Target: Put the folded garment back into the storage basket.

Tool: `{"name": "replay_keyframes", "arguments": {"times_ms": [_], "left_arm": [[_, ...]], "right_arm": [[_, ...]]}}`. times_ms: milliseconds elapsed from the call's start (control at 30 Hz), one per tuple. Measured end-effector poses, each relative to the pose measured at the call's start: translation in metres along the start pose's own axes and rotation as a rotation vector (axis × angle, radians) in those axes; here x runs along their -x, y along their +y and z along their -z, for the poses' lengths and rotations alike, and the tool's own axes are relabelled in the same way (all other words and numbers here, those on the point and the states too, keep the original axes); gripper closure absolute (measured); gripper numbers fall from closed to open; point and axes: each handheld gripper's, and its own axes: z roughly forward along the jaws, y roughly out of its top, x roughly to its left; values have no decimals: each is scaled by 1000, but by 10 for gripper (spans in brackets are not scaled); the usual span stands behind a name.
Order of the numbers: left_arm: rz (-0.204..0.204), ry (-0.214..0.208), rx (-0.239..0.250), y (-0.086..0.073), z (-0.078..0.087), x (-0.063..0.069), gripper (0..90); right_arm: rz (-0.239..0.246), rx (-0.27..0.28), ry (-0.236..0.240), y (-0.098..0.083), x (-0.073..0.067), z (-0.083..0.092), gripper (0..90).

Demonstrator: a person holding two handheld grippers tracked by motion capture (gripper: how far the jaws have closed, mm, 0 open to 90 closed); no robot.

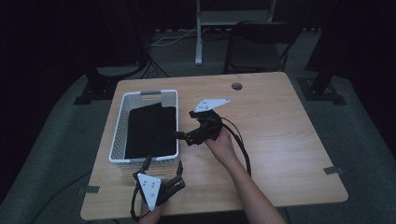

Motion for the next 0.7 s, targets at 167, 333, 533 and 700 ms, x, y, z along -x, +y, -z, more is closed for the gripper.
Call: {"name": "replay_keyframes", "arguments": {"times_ms": [167, 333, 533, 700], "left_arm": [[1, 0, 0, 0, 0, 0, 37], [1, 0, 0, 0, 0, 0, 37], [1, 0, 0, 0, 0, 0, 37], [0, 1, 0, 0, 0, 0, 37]], "right_arm": [[-4, 3, -3, -2, 2, 6, 30], [-14, 5, -11, -6, 2, 13, 30], [-25, 13, -20, -11, 5, 23, 30], [-23, 23, -29, -13, 5, 32, 30]]}}
